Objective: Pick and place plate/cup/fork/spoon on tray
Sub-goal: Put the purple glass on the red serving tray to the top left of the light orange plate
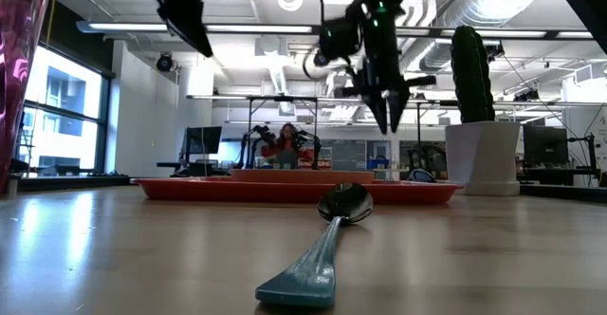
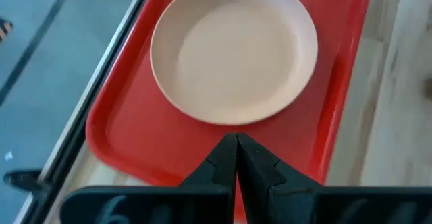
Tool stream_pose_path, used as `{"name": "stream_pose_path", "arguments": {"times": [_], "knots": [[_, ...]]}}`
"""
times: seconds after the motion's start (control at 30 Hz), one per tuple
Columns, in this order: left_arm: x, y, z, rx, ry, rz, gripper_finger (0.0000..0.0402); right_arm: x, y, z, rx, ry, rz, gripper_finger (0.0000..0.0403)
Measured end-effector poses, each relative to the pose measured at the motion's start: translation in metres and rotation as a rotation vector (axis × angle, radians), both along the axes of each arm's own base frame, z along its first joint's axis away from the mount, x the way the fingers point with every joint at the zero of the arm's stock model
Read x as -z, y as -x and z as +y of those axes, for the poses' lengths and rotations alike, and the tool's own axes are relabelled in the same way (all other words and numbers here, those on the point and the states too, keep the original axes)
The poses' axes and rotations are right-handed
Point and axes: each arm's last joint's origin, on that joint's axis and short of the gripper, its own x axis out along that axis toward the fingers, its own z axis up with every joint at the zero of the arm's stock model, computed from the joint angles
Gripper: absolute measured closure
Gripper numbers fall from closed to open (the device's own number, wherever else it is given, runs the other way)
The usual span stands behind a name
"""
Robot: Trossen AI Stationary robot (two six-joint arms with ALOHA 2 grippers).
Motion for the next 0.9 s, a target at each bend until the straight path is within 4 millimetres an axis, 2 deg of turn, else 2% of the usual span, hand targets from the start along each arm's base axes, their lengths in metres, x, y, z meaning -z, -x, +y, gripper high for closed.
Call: {"name": "stream_pose_path", "arguments": {"times": [0.2,0.43,0.67,0.9], "knots": [[-0.016,0.016,-0.011,0.001,0.093,0.065,0.0401,-0.050,-0.012,0.016,-0.062,0.101,-0.053,0.0329],[-0.035,0.042,-0.038,0.109,0.160,-0.040,0.0401,-0.101,-0.021,0.046,-0.159,0.199,-0.147,0.0329],[-0.050,0.068,-0.067,0.315,0.189,-0.142,0.0401,-0.131,-0.023,0.076,-0.237,0.262,-0.213,0.0329],[-0.053,0.076,-0.090,0.471,0.294,-0.165,0.0401,-0.148,-0.024,0.106,-0.302,0.310,-0.252,0.0329]]}}
